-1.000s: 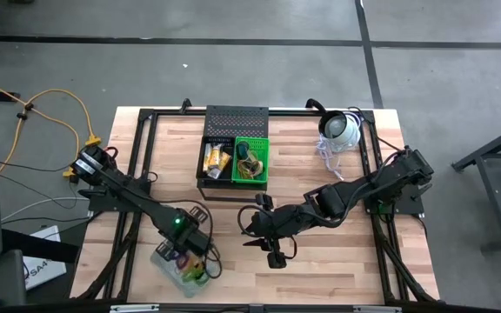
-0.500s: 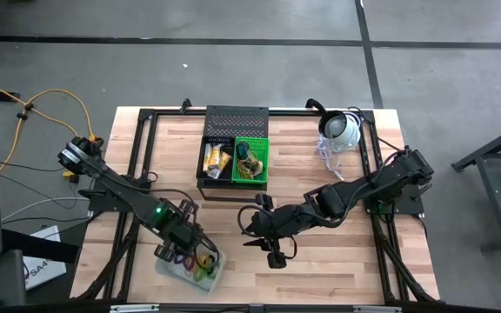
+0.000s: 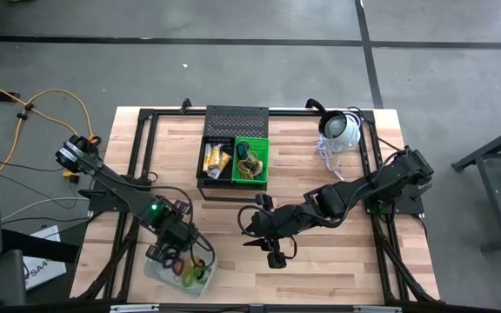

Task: Pick & Place Office Desk Supplies
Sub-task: Put the gray bin with spring keychains on the shelf

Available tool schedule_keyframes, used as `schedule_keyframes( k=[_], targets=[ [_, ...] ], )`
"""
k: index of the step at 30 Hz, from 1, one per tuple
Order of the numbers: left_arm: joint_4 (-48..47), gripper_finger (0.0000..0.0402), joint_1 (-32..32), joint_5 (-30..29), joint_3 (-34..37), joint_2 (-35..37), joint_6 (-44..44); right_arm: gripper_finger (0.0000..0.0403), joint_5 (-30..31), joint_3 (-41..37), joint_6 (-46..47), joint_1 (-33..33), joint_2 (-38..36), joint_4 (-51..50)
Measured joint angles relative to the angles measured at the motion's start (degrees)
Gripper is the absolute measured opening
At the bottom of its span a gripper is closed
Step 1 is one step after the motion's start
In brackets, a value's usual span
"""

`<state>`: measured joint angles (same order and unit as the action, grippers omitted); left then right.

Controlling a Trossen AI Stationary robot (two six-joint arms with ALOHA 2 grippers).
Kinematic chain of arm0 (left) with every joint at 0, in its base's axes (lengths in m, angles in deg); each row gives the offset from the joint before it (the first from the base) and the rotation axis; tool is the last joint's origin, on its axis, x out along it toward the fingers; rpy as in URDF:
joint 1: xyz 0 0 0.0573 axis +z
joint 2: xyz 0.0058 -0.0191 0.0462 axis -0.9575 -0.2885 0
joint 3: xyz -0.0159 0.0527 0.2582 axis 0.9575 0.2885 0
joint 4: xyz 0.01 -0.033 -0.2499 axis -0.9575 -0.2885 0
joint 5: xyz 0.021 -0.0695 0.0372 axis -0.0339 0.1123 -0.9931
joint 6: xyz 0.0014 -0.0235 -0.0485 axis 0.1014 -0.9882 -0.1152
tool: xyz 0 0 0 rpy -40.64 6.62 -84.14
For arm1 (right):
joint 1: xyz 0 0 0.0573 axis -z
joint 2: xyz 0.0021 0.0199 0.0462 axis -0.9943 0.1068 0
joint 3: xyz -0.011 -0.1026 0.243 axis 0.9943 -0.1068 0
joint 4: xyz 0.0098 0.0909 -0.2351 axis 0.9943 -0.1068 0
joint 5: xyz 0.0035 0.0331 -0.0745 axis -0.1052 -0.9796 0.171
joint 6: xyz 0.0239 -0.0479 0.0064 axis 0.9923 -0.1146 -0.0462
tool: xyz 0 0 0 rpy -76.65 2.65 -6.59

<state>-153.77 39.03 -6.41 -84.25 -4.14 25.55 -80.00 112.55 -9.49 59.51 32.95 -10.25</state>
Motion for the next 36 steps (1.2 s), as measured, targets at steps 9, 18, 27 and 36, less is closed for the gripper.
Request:
schedule_keyframes(
  k=[9,18,27,36],
  targets=[
    [-10.8,0.0001,3.1,1.0,-7.6,5.5,-2.4,0.012,0.0,0.0,0.0,0.0,0.0,0.0],
    [-18.1,0.0001,7.9,0.9,-16.6,7.5,-3.8,0.012,0.0,0.0,0.0,0.0,0.0,0.0],
    [-20.2,0.0001,10.4,4.2,-18.0,7.5,-3.8,0.012,0.0,0.0,0.0,0.0,0.0,0.0],
    [-20.9,0.0001,16.9,9.5,-18.1,8.3,1.9,0.012,0.0,0.0,0.0,0.0,0.0,0.0]
  ],
)
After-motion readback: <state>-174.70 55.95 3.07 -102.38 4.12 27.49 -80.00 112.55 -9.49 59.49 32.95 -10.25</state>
